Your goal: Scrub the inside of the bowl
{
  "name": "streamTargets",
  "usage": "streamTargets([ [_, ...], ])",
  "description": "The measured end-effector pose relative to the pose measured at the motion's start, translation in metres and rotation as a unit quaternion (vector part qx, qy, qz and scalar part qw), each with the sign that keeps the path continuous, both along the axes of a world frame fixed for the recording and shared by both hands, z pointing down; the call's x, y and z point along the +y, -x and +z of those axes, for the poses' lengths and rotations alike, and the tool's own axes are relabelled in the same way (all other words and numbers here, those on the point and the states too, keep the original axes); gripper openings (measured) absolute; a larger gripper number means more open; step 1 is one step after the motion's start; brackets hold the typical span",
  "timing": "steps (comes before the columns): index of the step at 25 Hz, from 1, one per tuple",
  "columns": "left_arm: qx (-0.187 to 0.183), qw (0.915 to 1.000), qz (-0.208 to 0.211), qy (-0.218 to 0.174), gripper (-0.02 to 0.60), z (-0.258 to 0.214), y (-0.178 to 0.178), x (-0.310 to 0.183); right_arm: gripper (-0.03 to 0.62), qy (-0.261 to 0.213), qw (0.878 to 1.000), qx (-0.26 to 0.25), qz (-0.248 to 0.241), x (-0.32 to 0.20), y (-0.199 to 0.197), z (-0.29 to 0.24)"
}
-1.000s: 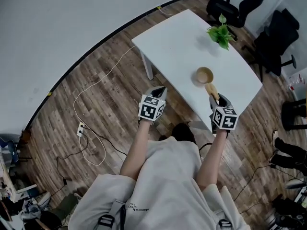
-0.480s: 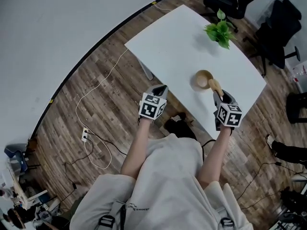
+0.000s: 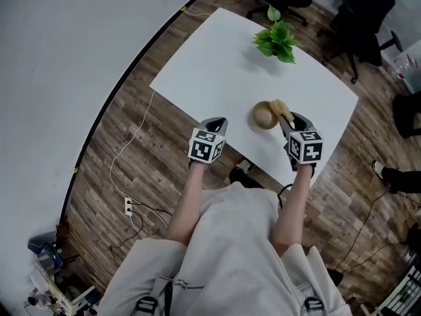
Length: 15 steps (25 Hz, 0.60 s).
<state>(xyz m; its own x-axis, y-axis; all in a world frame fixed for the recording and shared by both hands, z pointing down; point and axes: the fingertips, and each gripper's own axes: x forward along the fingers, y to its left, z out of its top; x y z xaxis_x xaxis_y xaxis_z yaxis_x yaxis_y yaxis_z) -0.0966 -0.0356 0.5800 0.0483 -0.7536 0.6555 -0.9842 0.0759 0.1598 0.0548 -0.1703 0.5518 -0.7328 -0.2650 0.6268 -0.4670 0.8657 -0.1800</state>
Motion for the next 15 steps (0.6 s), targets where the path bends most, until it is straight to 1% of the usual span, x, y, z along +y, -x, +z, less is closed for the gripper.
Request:
streamTargets([
  [2, 0.009, 0.9997, 0.020, 0.004, 0.002, 0.003, -0.006, -0.016, 0.149, 0.003, 1.000, 0.007, -0.003, -0.007, -0.003, 0.001],
  [5, 0.038, 0.9987, 0.032, 0.007, 0.002, 0.010, -0.012, -0.032, 0.149, 0.017, 1.000, 0.016, -0.018, -0.012, -0.005, 0.003],
  [8, 0.045, 0.9976, 0.047, 0.023, 0.002, 0.020, -0.015, -0.041, 0.149, 0.022, 0.999, 0.019, -0.027, -0.015, -0.006, 0.002],
  [12, 0.046, 0.9951, 0.080, 0.035, 0.002, 0.031, -0.022, -0.059, 0.149, 0.024, 0.999, 0.027, -0.001, -0.021, -0.012, 0.013],
  [15, 0.054, 0.9933, 0.094, 0.041, 0.002, 0.039, -0.025, -0.079, 0.149, 0.036, 0.999, 0.027, 0.004, -0.022, -0.006, 0.025],
])
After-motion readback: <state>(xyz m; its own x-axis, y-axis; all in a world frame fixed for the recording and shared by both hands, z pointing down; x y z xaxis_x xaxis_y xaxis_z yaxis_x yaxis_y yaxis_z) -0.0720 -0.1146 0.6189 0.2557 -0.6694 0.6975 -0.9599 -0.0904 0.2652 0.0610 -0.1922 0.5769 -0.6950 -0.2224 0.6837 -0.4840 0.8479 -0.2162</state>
